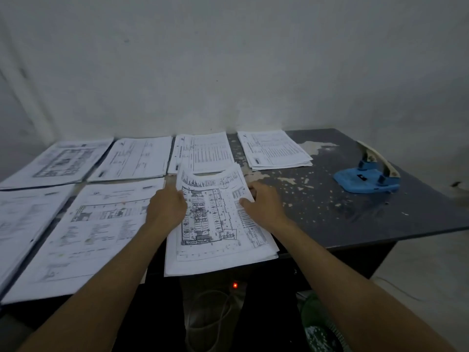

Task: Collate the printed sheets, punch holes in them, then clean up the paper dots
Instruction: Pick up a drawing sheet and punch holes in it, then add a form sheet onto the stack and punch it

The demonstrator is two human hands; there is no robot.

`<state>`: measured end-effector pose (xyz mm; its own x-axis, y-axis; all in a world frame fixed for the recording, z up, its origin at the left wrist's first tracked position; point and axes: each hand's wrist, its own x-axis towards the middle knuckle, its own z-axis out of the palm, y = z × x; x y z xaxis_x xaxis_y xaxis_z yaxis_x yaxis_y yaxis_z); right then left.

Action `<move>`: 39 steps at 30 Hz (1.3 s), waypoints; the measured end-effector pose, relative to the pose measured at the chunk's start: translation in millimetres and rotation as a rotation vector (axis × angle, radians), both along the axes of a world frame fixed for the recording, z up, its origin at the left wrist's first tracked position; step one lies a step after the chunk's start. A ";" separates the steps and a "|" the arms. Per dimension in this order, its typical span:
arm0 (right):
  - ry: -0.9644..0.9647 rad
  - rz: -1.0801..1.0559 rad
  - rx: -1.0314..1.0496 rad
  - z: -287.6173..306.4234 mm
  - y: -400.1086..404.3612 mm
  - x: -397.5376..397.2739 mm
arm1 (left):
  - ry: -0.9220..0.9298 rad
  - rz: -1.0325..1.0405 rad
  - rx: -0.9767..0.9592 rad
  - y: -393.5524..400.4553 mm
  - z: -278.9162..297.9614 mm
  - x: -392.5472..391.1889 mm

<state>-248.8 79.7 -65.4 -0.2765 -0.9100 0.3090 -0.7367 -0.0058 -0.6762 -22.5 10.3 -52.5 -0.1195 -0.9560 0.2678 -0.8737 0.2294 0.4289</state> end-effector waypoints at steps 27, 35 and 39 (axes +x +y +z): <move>0.117 -0.087 0.004 -8.3 1.6 2.2 | -0.292 0.001 -0.092 5.4 18.0 0.2; -0.075 -0.139 0.057 4.3 -29.2 -6.0 | -0.204 -0.013 -0.032 -8.0 13.4 -2.5; -0.057 -0.119 0.097 5.7 -47.5 -2.8 | -0.181 -0.049 0.030 -18.6 14.4 -7.4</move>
<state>-251.6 32.2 -59.6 -0.3991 -0.8944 0.2018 -0.6886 0.1470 -0.7101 -29.8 -8.3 -38.1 -0.2095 -0.9551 0.2095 -0.9254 0.2629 0.2731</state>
